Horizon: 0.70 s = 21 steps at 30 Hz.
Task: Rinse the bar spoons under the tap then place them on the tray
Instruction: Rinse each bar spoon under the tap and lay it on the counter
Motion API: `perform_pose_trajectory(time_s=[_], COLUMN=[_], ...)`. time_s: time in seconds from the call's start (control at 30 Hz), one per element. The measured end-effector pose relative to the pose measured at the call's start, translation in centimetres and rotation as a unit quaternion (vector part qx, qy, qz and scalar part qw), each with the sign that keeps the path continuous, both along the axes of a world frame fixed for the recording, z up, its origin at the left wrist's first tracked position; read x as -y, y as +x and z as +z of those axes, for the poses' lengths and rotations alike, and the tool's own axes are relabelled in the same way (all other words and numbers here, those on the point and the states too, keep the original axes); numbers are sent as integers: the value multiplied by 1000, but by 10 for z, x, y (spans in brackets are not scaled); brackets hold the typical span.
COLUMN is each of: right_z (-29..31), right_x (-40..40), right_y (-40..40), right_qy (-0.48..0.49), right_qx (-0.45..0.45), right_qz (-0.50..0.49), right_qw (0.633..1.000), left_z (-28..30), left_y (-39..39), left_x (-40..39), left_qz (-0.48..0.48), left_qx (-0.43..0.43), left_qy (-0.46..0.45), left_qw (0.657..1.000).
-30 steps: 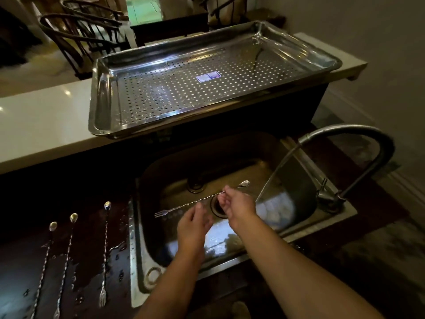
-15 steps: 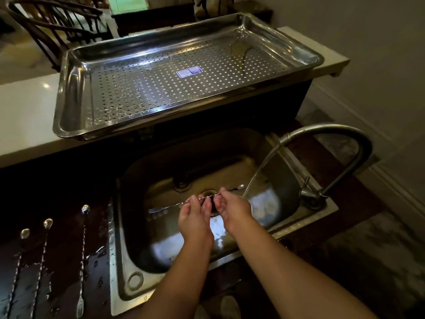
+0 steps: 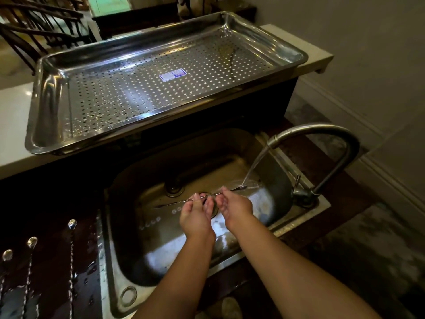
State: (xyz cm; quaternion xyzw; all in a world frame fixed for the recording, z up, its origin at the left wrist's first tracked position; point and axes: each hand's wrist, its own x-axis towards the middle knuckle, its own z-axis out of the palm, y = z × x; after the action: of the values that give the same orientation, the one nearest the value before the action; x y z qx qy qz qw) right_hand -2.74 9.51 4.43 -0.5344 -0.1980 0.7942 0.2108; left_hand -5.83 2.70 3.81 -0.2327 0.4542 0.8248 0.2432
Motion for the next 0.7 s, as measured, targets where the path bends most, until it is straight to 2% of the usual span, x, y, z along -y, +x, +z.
perform_pose_trajectory(time_s=[0.33,0.47,0.7], right_z=[-5,-9,-15], right_x=[-9,-22,-42], right_y=[1,4,5], right_qy=[2,48,44], right_qx=[37,117,178], right_qz=[8,17,24], right_qw=[999,992,983], left_z=[0,1,3], left_y=[0,-1,1], left_x=[-2,0,1], left_qz=[-15,-10,-15], left_qx=[4,-2,0], left_qy=[-23,-30,-33], left_qw=[1000,1000,999])
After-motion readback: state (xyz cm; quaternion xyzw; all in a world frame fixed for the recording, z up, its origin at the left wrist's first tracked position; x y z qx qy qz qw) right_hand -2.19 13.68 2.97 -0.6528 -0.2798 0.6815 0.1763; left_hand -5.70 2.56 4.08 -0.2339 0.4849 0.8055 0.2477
